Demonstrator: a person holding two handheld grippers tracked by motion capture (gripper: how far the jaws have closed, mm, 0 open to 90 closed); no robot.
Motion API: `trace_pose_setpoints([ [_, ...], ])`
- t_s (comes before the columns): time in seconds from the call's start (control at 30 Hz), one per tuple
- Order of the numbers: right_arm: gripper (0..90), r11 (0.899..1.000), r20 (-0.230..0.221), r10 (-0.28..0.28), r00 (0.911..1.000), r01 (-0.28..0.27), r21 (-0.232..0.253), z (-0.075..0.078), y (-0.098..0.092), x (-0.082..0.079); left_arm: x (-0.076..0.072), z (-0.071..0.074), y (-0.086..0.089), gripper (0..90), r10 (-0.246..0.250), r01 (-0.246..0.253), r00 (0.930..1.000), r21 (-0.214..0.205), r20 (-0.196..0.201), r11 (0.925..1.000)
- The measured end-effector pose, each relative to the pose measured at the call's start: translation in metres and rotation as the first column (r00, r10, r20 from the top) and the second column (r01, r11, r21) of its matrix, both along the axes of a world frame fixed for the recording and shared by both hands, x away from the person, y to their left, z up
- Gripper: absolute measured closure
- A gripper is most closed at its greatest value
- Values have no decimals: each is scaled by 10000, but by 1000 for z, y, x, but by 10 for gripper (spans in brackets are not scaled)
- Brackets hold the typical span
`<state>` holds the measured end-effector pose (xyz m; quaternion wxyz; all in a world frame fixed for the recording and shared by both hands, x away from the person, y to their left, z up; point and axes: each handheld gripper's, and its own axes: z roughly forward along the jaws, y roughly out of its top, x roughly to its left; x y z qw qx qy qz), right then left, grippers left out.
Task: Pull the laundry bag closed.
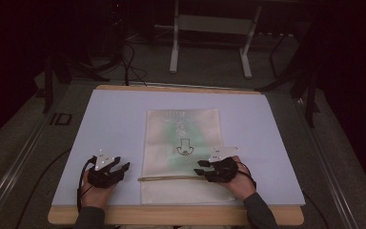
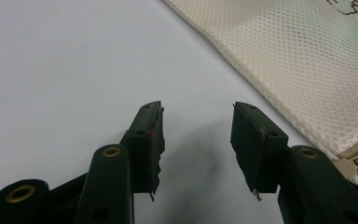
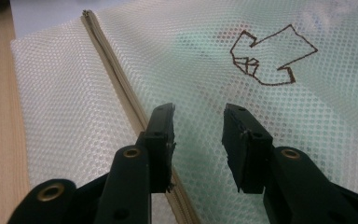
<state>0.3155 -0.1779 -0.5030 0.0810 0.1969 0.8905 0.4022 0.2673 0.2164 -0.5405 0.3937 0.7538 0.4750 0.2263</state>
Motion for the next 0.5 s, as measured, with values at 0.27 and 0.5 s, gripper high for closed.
trace_pose_setpoints([
  [0.27, 647, 9999, 23, 132, 9999, -132, 13, 1, 7, -1, 0, 0, 0, 527, -23, 23, 10000, 17, -1, 10000],
  [0.5, 653, 9994, 9, 332, 9994, -332, 14, 1, 15, -2, 0, 0, 0, 526, -53, 53, 10000, 9, 0, 10000],
])
